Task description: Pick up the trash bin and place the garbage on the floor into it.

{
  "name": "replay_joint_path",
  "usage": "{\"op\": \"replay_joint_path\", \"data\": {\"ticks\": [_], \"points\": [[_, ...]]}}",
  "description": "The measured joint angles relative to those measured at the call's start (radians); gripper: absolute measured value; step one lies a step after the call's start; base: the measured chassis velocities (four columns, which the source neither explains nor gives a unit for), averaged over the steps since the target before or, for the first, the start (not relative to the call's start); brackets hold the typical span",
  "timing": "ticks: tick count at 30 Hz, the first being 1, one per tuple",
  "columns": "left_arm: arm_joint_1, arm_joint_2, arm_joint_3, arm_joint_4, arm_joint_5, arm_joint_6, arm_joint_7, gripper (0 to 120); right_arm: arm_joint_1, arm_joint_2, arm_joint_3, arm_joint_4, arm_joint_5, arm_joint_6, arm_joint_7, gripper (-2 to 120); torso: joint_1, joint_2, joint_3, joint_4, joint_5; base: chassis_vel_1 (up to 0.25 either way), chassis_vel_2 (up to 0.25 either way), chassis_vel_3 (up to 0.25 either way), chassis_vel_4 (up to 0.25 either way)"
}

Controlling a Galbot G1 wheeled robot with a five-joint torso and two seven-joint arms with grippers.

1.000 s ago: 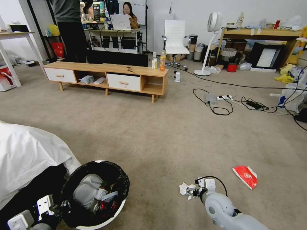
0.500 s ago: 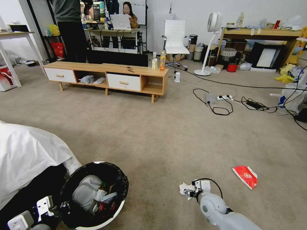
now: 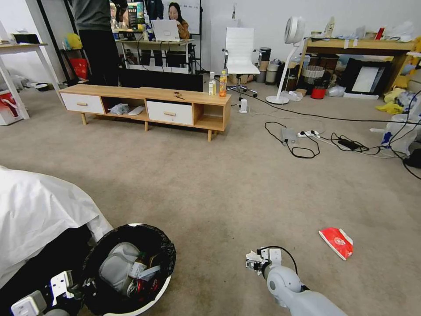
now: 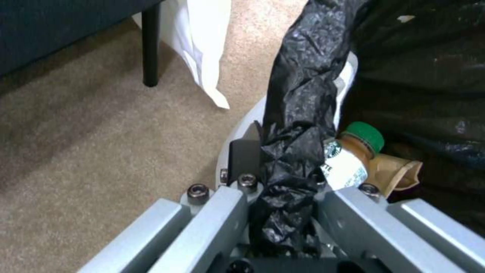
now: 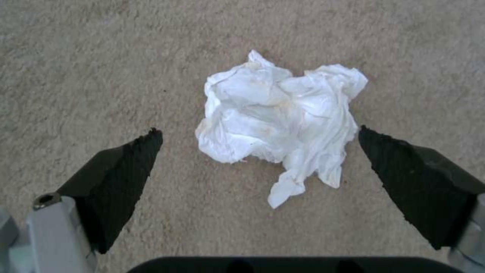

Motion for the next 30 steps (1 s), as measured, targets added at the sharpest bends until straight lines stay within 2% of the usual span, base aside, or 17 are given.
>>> {"op": "replay_joint_path", "data": {"ticks": [30], "points": [[0.0, 0.001, -0.001, 0.009, -0.003, 0.0, 0.002, 1, 0.076, 0.12, 0.016, -0.26, -0.131, 0.087, -0.121, 99, 0.0, 0.0, 0.0, 0.0, 0.0, 0.0, 0.0, 0.0, 0.0]]}}
